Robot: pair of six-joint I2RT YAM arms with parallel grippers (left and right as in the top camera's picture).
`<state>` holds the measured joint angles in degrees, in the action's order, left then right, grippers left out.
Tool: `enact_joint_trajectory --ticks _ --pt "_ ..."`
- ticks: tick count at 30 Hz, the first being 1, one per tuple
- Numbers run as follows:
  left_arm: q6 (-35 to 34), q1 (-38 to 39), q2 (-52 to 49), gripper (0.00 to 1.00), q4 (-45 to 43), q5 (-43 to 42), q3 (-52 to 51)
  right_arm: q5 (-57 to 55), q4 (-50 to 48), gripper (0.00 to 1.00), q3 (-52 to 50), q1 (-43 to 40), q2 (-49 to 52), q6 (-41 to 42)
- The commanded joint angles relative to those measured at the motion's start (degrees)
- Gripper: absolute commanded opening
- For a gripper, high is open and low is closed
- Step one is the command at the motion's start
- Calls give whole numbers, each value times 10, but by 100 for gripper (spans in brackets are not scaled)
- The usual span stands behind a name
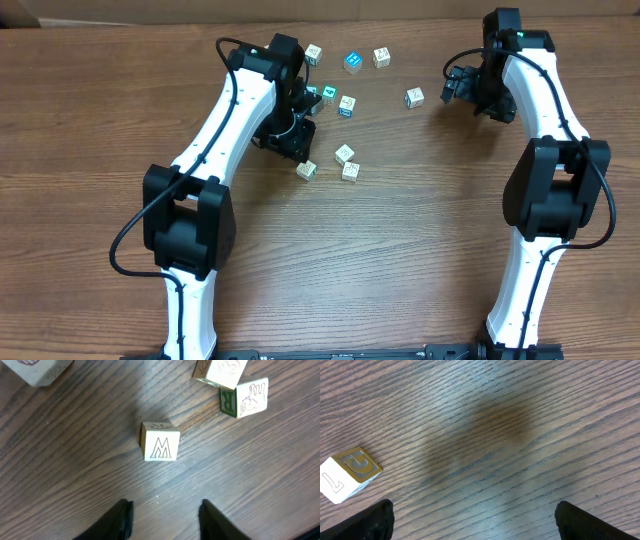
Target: Form a circle
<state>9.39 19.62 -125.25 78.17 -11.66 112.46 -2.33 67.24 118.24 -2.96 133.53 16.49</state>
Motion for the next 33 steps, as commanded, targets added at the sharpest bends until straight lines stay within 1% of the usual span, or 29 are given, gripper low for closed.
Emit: enact_joint_trajectory --ticks 1,2,4,15,20,33 --pt "14 -1 1 51 -15 -11 -27 -1 -1 100 12 -1 -14 2" --pt "13 -1 1 54 -23 -11 -36 -1 -1 100 12 -1 -14 2" --pt "13 -1 1 56 -41 -11 -59 -2 -1 100 12 -1 -14 2" --pt "13 0 1 54 -171 -10 -161 -1 -1 100 12 -1 -14 2" --pt "12 2 1 45 -198 -11 -176 -1 -1 100 12 -1 -14 2" --pt "7 27 1 33 -214 18 -176 -1 -1 100 12 -1 -14 2"
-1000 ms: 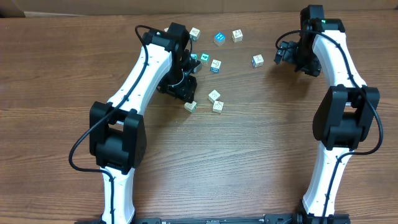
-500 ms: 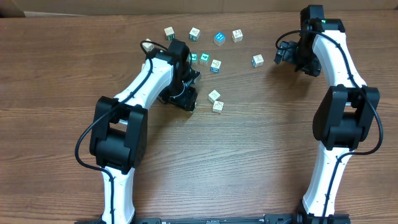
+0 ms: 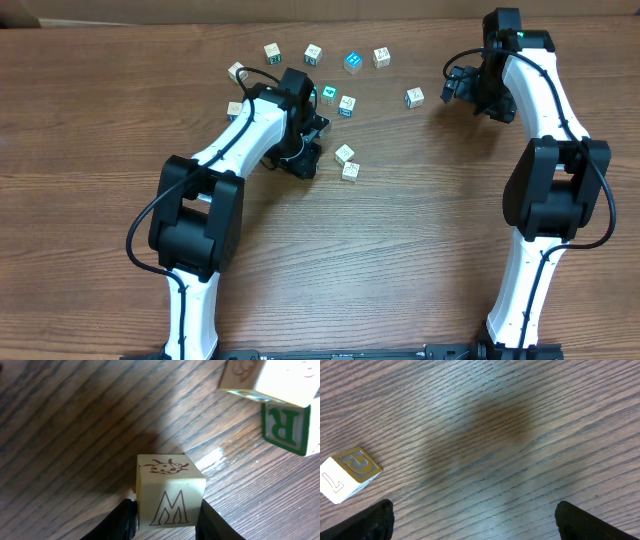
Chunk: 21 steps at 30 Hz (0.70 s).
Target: Form a circle
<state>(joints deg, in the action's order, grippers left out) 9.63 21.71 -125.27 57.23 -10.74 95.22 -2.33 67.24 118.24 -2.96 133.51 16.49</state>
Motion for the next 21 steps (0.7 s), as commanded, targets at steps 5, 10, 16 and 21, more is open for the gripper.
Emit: enact_joint_trajectory --ticks 5,10,16,21 --pt "4 8 1 30 -15 8 -4 -2 -1 100 12 -1 -14 2" --pt "4 8 1 30 -25 8 -4 -1 -1 100 12 -1 -14 2" --pt "4 8 1 30 -33 6 -4 -1 -1 100 12 -1 -14 2" --pt "4 9 1 30 -33 6 -4 -1 -1 100 12 -1 -14 2"
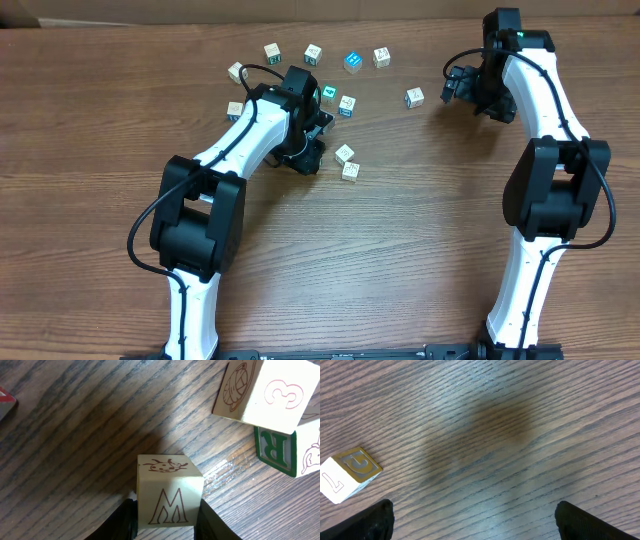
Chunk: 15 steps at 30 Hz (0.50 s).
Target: Form a circle
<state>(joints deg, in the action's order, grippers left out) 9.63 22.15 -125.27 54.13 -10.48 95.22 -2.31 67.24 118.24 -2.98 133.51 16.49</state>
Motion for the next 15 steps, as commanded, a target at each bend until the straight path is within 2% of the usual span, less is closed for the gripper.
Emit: enact_joint_trajectory --ticks 1,15 --pt "4 6 1 30 -2 3 -4 -2 -1 100 12 0 -14 2" --pt "-2 32 1 32 -19 27 -4 -2 -1 100 12 0 -14 2"
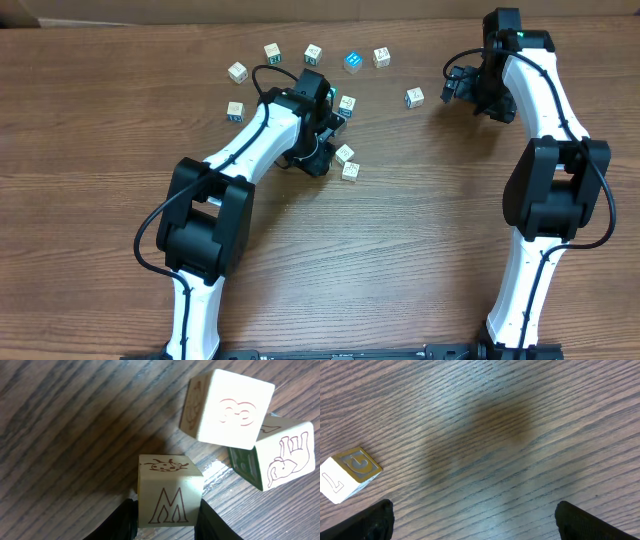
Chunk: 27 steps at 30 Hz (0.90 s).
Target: Form a circle
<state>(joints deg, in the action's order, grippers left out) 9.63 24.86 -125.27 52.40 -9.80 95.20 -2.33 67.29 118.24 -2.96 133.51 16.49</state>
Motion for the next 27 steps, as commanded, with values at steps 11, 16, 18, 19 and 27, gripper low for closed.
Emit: enact_joint_trajectory --ticks 11,16,18,19,27 --pt "-24 6 1 36 -17 27 -3 -1 -1 100 12 -1 -14 2" --pt "-24 8 1 37 -21 27 -3 -1 -1 100 12 -1 -14 2" --pt "-24 8 1 36 -21 27 -3 -1 -1 100 12 -1 -14 2" --pt "-24 8 1 35 -21 27 -3 -2 -1 100 12 -1 -14 2" --pt "-23 8 1 30 -21 27 -3 -1 -1 100 12 -1 -14 2"
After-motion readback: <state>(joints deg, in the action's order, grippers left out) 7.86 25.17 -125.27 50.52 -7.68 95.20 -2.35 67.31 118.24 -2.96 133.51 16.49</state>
